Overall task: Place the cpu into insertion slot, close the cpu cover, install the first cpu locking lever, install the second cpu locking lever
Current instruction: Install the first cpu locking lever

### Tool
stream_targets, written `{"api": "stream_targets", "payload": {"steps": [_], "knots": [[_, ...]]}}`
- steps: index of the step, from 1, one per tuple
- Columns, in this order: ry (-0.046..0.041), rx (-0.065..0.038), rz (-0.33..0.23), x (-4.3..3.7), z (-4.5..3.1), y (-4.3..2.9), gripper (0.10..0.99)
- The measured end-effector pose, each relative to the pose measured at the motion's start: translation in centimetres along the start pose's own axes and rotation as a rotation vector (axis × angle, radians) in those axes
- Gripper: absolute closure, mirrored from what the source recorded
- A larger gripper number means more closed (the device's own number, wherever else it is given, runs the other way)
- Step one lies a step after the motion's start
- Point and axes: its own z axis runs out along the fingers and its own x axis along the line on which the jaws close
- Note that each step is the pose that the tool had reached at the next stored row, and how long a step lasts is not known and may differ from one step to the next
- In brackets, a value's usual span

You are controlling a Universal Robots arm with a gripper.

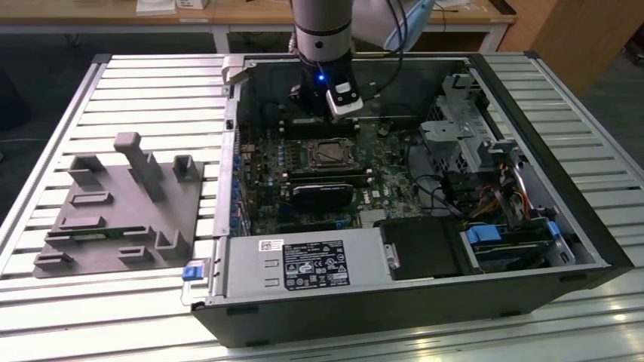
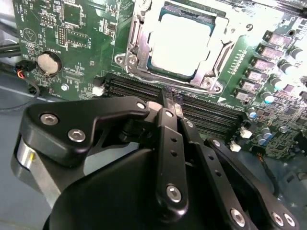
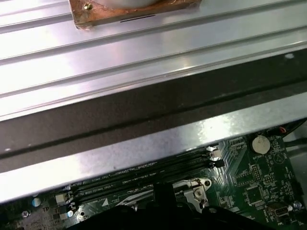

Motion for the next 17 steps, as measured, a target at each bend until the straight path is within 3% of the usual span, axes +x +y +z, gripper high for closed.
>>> {"api": "stream_targets", "payload": {"steps": [4, 8, 15, 17], "knots": [[-0.0039, 0.014, -0.002, 0.0, 0.0, 0.0, 0.98], [-0.0101, 0.036, -0.004, -0.05, -0.02, -0.15, 0.98], [-0.0149, 0.053, -0.006, -0.43, -0.18, -1.44, 0.98], [-0.0183, 0.064, -0.007, -0.48, -0.19, -1.61, 0.98]]}}
